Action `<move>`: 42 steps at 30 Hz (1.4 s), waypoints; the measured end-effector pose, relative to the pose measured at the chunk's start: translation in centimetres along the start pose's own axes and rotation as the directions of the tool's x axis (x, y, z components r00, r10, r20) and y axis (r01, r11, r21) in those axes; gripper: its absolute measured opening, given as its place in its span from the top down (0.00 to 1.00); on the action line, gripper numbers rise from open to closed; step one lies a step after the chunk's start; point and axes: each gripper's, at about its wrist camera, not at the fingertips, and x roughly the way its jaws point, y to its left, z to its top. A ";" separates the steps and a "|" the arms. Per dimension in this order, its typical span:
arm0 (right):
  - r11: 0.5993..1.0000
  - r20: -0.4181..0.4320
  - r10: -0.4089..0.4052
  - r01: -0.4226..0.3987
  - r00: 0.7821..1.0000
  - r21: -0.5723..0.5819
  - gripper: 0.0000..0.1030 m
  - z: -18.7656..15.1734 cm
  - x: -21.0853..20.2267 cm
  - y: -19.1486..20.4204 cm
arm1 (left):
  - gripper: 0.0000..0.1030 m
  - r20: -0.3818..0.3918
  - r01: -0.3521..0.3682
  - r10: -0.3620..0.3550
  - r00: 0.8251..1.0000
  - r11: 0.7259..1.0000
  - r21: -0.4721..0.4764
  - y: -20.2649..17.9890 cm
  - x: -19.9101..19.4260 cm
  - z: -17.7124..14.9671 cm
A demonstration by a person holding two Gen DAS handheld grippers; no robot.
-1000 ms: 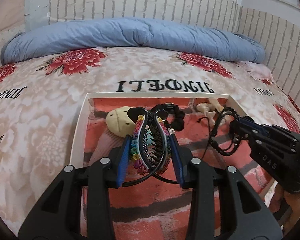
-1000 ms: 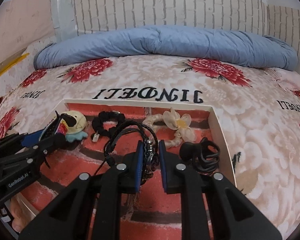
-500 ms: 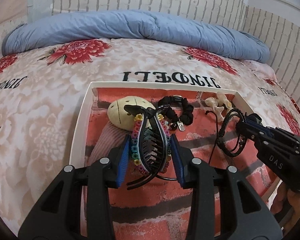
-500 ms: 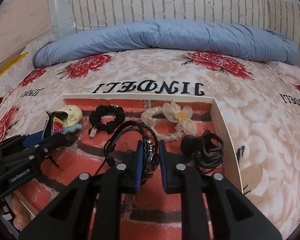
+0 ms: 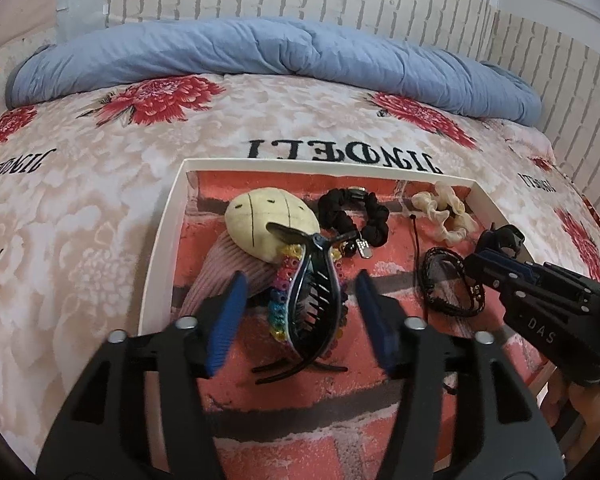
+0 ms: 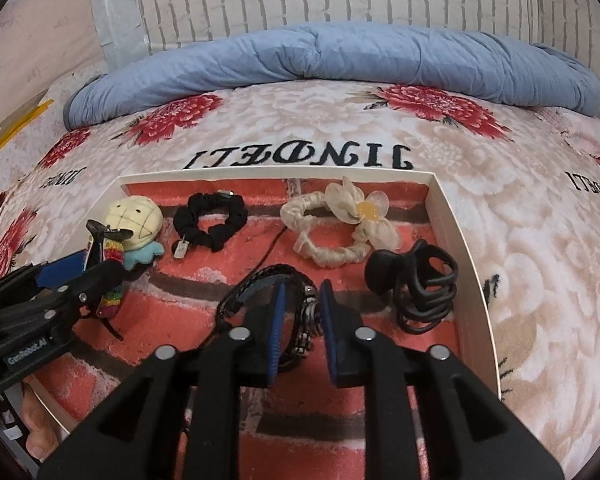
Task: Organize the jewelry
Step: 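Withdraw both tools from the tray back over the remaining items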
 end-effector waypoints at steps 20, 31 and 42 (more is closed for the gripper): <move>1.000 0.107 -0.003 0.002 0.994 0.011 0.21 0.3 -4.2 -0.7 | 0.05 0.078 0.024 -0.024 0.997 1.000 -0.006 0.1 -3.6 0.3; 0.999 0.148 -0.030 0.026 0.989 0.032 0.20 -0.6 -10.5 -2.6 | 0.05 0.064 0.035 -0.035 0.997 0.999 -0.009 -0.6 -7.2 0.3; 0.998 0.110 -0.063 0.063 0.992 0.007 0.20 -6.2 -15.8 -2.5 | 0.05 0.065 -0.010 0.009 0.998 1.000 0.007 -0.9 -13.7 -4.0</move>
